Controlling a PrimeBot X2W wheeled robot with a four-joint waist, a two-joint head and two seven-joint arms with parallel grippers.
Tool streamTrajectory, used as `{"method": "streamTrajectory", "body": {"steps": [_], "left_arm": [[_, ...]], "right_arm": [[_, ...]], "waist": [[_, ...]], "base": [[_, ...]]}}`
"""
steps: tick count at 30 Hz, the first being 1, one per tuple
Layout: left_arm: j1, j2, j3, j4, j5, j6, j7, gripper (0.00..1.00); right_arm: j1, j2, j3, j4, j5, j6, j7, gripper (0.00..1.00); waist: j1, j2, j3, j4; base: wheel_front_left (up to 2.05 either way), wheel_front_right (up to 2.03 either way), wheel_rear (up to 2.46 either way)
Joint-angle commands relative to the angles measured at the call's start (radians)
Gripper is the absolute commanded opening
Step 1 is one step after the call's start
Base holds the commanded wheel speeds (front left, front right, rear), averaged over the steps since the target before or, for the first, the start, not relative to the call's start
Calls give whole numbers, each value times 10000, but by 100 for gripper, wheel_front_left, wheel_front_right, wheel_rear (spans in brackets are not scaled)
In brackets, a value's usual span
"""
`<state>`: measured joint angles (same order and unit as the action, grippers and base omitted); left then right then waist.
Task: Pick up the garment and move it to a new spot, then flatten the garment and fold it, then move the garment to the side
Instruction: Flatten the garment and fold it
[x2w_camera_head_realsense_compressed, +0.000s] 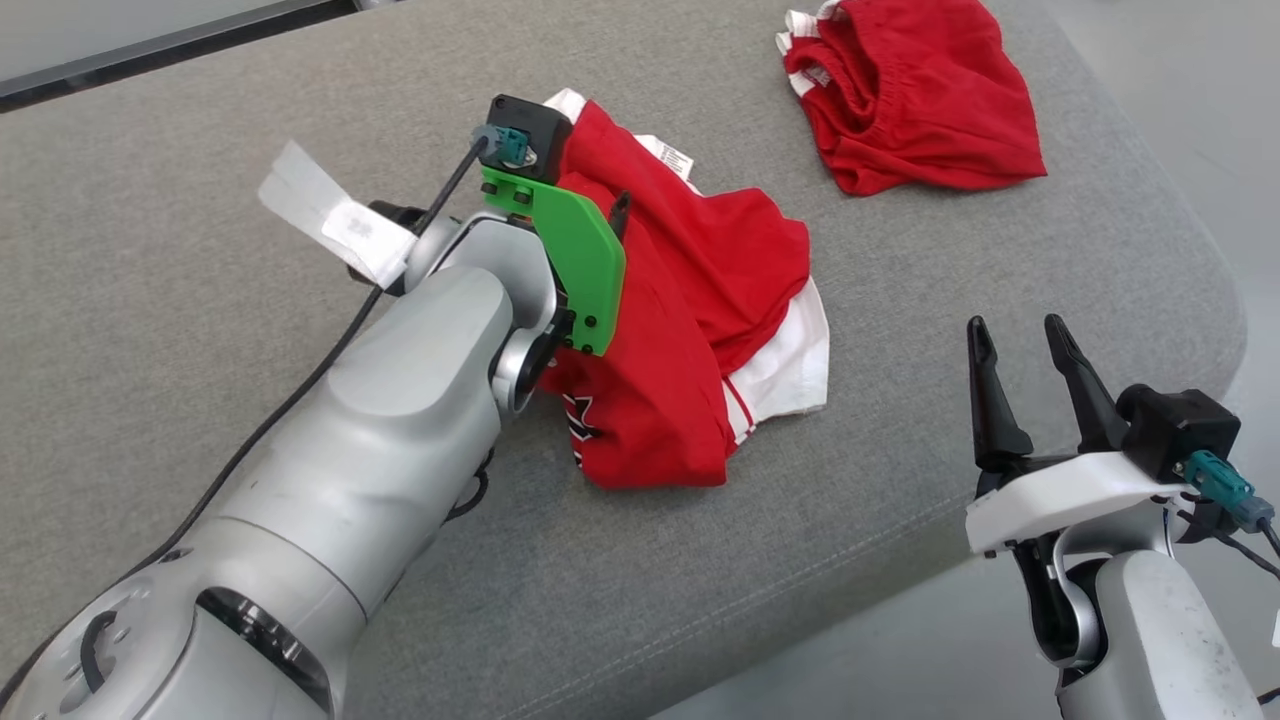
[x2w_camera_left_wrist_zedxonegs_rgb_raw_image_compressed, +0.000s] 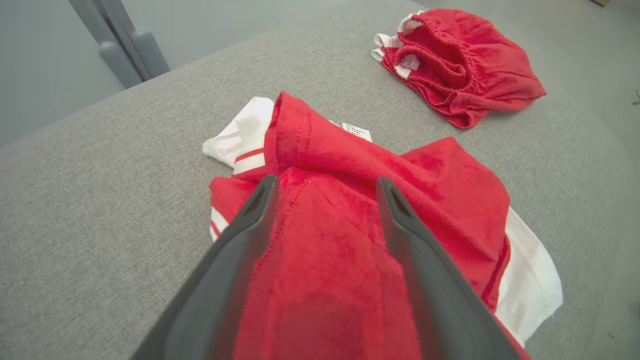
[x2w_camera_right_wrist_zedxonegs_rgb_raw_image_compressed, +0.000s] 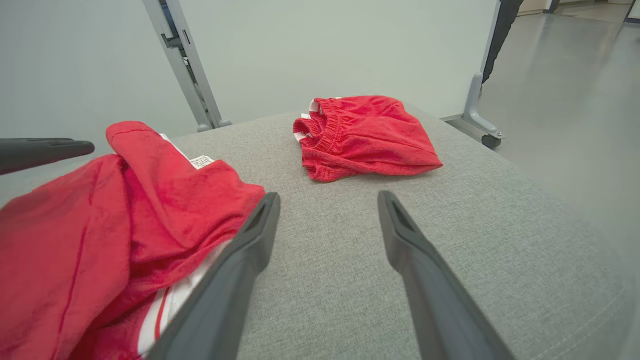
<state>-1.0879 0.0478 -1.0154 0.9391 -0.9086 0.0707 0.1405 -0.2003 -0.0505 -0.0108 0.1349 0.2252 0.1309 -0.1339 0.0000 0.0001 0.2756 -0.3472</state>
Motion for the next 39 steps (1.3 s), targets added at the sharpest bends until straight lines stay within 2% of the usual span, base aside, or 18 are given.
{"method": "streamTrajectory", "body": {"steps": [1,6,13,14,15,16,18,27,34,39], "left_arm": [[-226,53,-12,251,-96,-1,68,100],[-528,46,-65,961,-190,-186,244,100],[-673,48,-337,1172,-407,-495,727,100],[-679,43,-384,1133,-453,-544,795,93],[-693,44,-415,1092,-484,-574,838,47],[-707,44,-470,1031,-502,-619,784,34],[-693,46,-582,879,-547,-658,680,1],[-677,46,-791,31,-853,-719,-368,0],[-1164,68,-364,-72,-1107,-522,-1930,0],[-1778,542,195,294,-1142,-625,-3152,0]], "right_arm": [[-59,-3,30,26,20,-4,-86,100],[-82,-8,59,167,66,-4,-200,100],[-191,-9,198,272,51,-4,-247,100],[-215,-11,206,277,52,-4,-259,100],[-235,-9,205,292,45,-4,-264,100],[-250,-9,191,306,33,-4,-279,100],[-231,-9,152,323,-20,-4,-281,100],[-58,-9,-59,229,-173,-4,-180,100],[84,-9,-513,-34,-397,-4,-9,100],[99,-12,-732,-300,-543,-4,111,100]], "waist": [[0,-1,368,-402],[0,-1,407,-463],[0,-1,360,-432],[0,-1,345,-422],[0,-1,331,-408],[0,-1,317,-387],[0,-1,280,-335],[0,-1,51,126],[0,-1,-188,884],[0,-1,-376,1499]], "base": [[0,0,0],[0,0,0],[0,0,0],[0,0,0],[0,0,0],[0,0,0],[0,0,0],[0,0,0],[0,0,0],[0,0,0]]}}
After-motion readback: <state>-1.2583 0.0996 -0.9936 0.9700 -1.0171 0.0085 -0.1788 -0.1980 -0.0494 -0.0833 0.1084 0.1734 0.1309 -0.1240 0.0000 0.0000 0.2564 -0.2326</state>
